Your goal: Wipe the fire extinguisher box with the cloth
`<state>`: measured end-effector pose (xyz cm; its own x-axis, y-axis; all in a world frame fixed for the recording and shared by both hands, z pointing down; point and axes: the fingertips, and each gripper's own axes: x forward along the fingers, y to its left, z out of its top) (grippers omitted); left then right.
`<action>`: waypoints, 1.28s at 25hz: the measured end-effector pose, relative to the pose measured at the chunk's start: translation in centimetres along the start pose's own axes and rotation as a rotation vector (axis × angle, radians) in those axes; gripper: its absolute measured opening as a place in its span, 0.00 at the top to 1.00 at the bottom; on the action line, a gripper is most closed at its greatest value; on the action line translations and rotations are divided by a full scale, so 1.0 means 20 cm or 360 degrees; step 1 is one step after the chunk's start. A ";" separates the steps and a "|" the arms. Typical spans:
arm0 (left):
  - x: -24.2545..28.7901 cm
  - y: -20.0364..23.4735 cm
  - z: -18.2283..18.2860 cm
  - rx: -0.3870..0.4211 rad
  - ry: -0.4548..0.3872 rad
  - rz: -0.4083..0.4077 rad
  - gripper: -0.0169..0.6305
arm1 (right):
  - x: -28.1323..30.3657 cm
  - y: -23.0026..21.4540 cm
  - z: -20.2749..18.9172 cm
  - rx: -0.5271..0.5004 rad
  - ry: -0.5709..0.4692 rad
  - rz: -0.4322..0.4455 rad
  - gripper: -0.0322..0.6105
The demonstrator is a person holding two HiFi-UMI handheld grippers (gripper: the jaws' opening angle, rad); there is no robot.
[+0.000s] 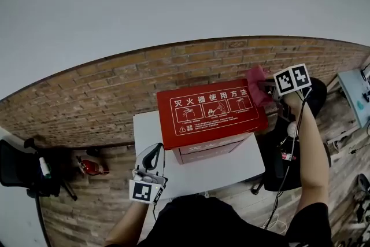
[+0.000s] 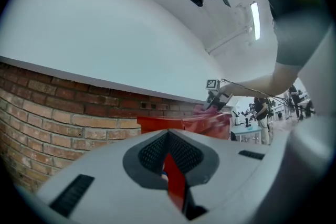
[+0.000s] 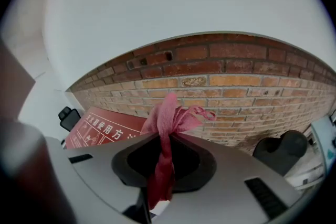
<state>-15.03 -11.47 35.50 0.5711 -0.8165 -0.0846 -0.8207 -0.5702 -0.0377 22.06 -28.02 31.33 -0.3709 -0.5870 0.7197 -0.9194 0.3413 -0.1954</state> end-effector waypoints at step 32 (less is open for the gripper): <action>-0.03 -0.02 0.07 -0.0087 -0.0116 -0.0171 0.93 | 0.09 0.26 0.02 -0.0290 0.0176 -0.0309 0.85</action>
<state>-15.08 -10.58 34.18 0.6511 -0.7430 -0.1549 -0.7517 -0.6595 0.0037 16.67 -27.56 31.32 -0.1647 -0.5741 0.8020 -0.9294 0.3626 0.0687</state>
